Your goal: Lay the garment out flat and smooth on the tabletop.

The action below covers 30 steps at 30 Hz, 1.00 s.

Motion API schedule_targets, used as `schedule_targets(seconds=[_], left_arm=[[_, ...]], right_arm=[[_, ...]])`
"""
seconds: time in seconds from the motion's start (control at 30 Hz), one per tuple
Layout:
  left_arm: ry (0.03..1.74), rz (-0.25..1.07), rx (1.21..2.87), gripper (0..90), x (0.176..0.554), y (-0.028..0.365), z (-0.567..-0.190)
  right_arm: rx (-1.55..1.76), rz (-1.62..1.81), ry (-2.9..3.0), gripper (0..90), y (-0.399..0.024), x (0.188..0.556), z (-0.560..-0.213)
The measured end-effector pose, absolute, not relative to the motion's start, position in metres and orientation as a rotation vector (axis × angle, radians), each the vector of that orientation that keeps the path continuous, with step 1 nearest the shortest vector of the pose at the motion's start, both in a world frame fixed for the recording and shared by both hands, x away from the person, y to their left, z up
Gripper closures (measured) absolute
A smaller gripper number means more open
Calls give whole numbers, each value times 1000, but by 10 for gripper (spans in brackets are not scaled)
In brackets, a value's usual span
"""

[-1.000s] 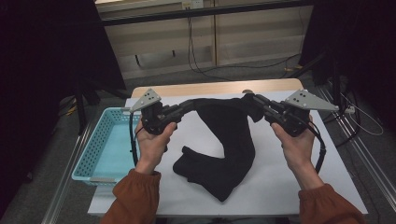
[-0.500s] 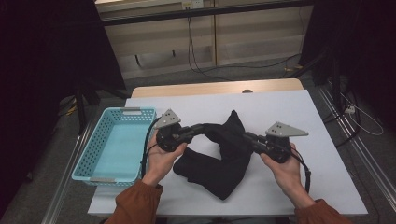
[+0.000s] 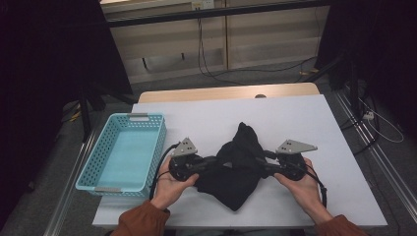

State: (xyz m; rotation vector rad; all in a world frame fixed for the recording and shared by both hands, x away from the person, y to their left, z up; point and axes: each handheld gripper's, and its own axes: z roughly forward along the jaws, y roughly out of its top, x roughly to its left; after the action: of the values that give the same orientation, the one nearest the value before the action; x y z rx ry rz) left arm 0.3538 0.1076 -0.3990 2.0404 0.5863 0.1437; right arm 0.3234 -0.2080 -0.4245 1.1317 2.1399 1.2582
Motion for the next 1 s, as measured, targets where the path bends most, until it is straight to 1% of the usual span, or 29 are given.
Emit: schedule_targets(seconds=[0.03,0.17,0.27,0.3,0.33,0.4,0.43,0.53,0.57,0.6,0.73,0.83,0.87,0.9,0.97,1.0], left_arm=[[578,143,2047,865,354,106,-401],[582,116,2074,865,355,101,-410],[580,105,2101,864,356,99,-416],[582,98,2106,864,356,99,-418],[584,99,2114,864,357,98,-420],[586,96,2118,864,357,98,-423],[586,93,2118,864,358,98,-423],[589,91,2119,863,358,99,-423],[588,88,2116,864,359,99,-423],[586,88,2119,863,358,99,-423],[579,87,2130,864,357,98,-425],[573,75,2142,863,357,98,-427],[576,70,2139,863,357,97,-428],[576,71,2146,863,357,97,-428],[575,68,2152,863,357,97,-428],[573,69,2157,864,357,97,-428]], right_arm=[[1115,1261,2145,500,-206,326,-421],[1078,1241,2125,430,-198,344,-406],[1074,1246,2111,439,-191,365,-402],[1068,1231,2112,480,-188,370,-401],[1045,1220,2121,544,-184,376,-402],[1030,1245,2141,618,-175,386,-403],[1020,1249,2151,684,-170,391,-403],[983,1210,2201,700,-155,403,-405],[981,1183,2223,693,-150,408,-406],[977,1116,2226,661,-145,412,-407],[1012,1022,2233,579,-137,428,-418],[1023,958,2258,576,-133,431,-428],[1030,923,2262,590,-132,432,-431],[1034,911,2266,653,-133,433,-433],[1057,880,2265,747,-135,433,-435],[1060,880,2258,829,-138,433,-435]])
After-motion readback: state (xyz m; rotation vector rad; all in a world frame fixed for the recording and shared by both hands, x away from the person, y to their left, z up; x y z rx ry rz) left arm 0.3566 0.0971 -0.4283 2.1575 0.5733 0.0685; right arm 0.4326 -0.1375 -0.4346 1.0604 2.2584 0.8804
